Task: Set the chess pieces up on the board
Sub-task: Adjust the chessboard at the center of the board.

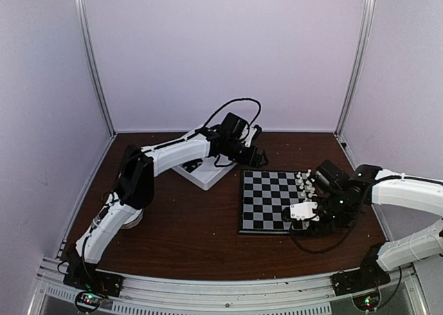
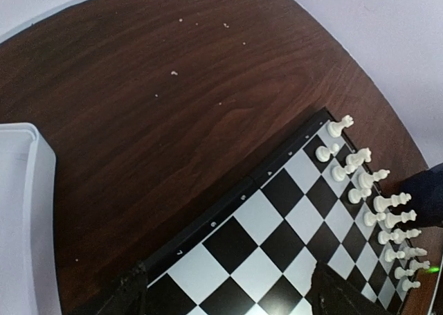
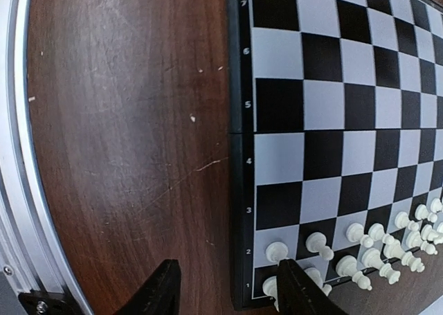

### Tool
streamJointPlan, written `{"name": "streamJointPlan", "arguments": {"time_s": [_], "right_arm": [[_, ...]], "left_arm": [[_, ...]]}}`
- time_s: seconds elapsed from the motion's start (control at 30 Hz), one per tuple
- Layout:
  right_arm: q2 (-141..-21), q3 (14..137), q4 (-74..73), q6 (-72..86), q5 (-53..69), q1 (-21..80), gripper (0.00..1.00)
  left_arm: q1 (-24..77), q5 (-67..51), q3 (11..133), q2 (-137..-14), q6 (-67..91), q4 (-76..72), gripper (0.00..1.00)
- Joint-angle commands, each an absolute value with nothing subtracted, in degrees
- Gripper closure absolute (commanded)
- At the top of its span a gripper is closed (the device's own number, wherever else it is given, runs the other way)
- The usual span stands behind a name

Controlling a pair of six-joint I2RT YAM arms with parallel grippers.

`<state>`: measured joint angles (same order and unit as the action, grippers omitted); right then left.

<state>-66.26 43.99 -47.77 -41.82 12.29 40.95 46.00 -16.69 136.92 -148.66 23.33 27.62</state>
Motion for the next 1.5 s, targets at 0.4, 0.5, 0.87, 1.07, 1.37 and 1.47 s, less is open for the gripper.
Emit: {"name": "streamJointPlan", "arguments": {"time_s": [0.4,0.5,0.87,1.07,1.37,1.47], "right_arm": [[-71.7,40.5,-41.37,-44.05,2.53,48.25,0.48],[-73.11,40.5,-38.61,-42.61,0.3,48.25,0.47],[-77.78,37.96,-29.16,-42.58,-12.35,48.19,0.46],[-79.08,37.11,-26.46,-43.66,-17.13,47.47,0.46],[-76.76,36.53,-23.19,-49.77,-16.51,36.89,0.46],[-76.69,37.1,-21.69,-51.74,-15.39,33.38,0.46]], "left_arm": [[46.13,-13.51,144.68,-158.4,22.51,28.38,0.16],[46.14,-15.74,144.22,-158.05,20.25,31.44,0.16],[46.14,-20.82,139.16,-154.77,15.54,37.13,0.18],[46.14,-20.73,135.79,-151.26,14.39,41.53,0.22],[46.43,-20.87,123.56,-142.05,13.68,43.42,0.25],[47.06,-21.41,120.06,-139.62,14.04,43.42,0.26]]}}
